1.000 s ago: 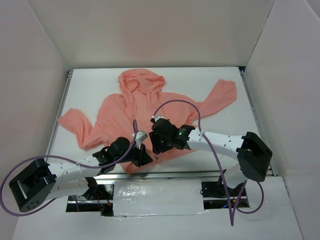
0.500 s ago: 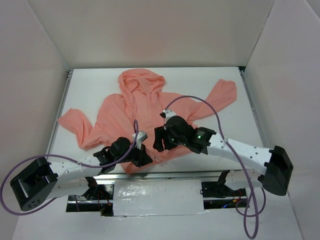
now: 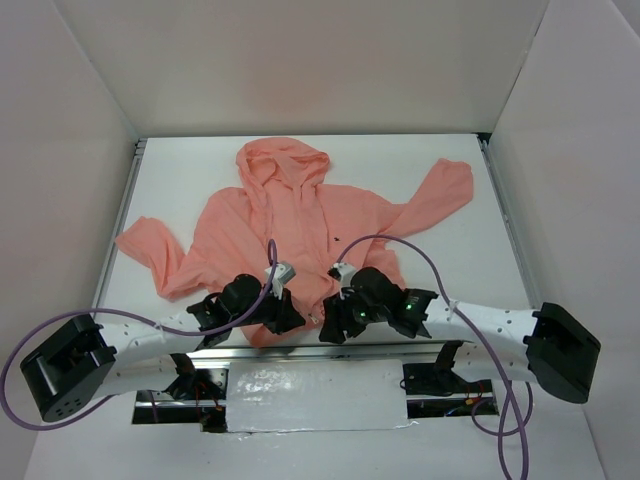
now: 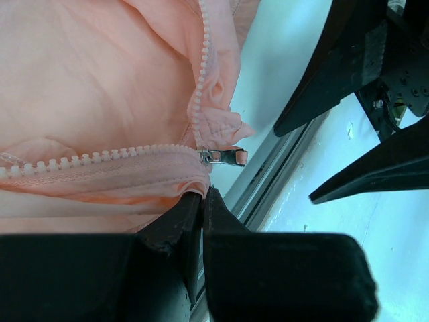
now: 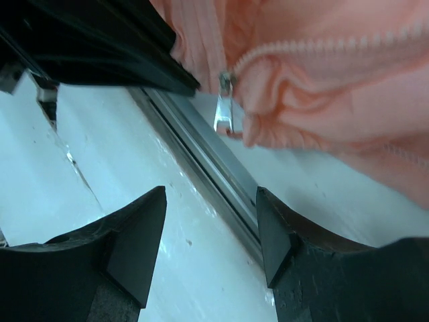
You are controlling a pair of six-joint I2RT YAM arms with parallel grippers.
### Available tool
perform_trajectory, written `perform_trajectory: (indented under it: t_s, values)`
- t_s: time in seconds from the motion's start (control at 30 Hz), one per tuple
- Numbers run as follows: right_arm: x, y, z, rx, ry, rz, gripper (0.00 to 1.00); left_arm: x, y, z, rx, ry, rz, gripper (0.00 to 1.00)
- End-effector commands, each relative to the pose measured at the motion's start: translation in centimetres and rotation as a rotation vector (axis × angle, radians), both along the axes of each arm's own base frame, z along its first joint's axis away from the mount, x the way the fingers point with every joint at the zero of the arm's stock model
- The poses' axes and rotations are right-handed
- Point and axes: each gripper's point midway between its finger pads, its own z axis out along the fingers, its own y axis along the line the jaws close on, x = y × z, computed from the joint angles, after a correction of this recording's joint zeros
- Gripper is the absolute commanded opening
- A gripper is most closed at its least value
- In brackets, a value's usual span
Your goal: Zip up the jacket
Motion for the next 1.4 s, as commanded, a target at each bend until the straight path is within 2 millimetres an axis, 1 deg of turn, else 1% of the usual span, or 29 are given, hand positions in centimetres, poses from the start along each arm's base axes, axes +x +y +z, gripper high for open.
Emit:
perform_trajectory:
  t_s: [0.0,0.07,0.17,0.23,0.33,0.53,0.6,0.73,0.8,0.9,0.93,1.0,1.13,1.23,1.27,1.37]
  values:
    - [1.3,2.8,2.0,0.123,-0.077,0.02,0.63,0.7,-1.3,1.9,-0.052,-0.05,-0.026,0.0]
    - [1.5,3.1,1.1,0.115,-0.085,0.038,0.62,0.6,-1.5,1.9,-0.057,-0.05,-0.033,0.0]
    - [2.1,3.3,0.1,0.074,-0.087,0.016,0.62,0.6,-1.6,1.9,-0.055,-0.048,-0.038,0.0]
    - [2.5,3.6,-0.2,0.052,-0.09,0.002,0.61,0.6,-1.6,2.0,-0.056,-0.053,-0.039,0.0]
    - [3.0,3.4,-0.9,0.006,-0.095,-0.041,0.62,0.7,-1.5,2.2,-0.063,-0.059,-0.036,0.0]
    - [4.1,3.4,-0.9,-0.01,-0.121,-0.115,0.61,0.6,-1.4,2.3,-0.065,-0.063,-0.037,0.0]
    - [4.2,3.7,-0.6,-0.005,-0.126,-0.115,0.61,0.6,-1.5,2.3,-0.066,-0.063,-0.04,0.0]
    - [4.4,4.2,-1.1,-0.039,-0.138,-0.127,0.6,0.6,-1.5,2.4,-0.066,-0.065,-0.039,0.0]
    - [4.6,4.4,-1.0,-0.044,-0.15,-0.139,0.6,0.5,-1.4,2.4,-0.067,-0.065,-0.039,0.0]
    - [4.3,5.1,-1.0,-0.045,-0.15,-0.125,0.6,0.5,-1.5,2.5,-0.07,-0.07,-0.041,0.0]
    - [4.0,5.2,-1.3,-0.058,-0.144,-0.12,0.59,0.5,-1.4,2.5,-0.068,-0.07,-0.039,0.0]
    - [4.3,5.3,-1.4,-0.074,-0.158,-0.132,0.58,0.5,-1.4,2.5,-0.066,-0.069,-0.039,0.0]
    - [4.1,5.1,-1.7,-0.096,-0.166,-0.147,0.57,0.5,-1.4,2.6,-0.069,-0.071,-0.039,0.0]
    - [4.1,4.8,-1.9,-0.104,-0.162,-0.178,0.53,0.6,-1.4,2.6,-0.068,-0.071,-0.037,0.0]
    - [4.1,4.7,-2.0,-0.106,-0.163,-0.186,0.49,0.5,-1.4,2.5,-0.067,-0.07,-0.037,0.0]
    - [4.0,4.5,-2.4,-0.126,-0.145,-0.209,0.45,0.6,-1.3,2.6,-0.068,-0.073,-0.036,0.0]
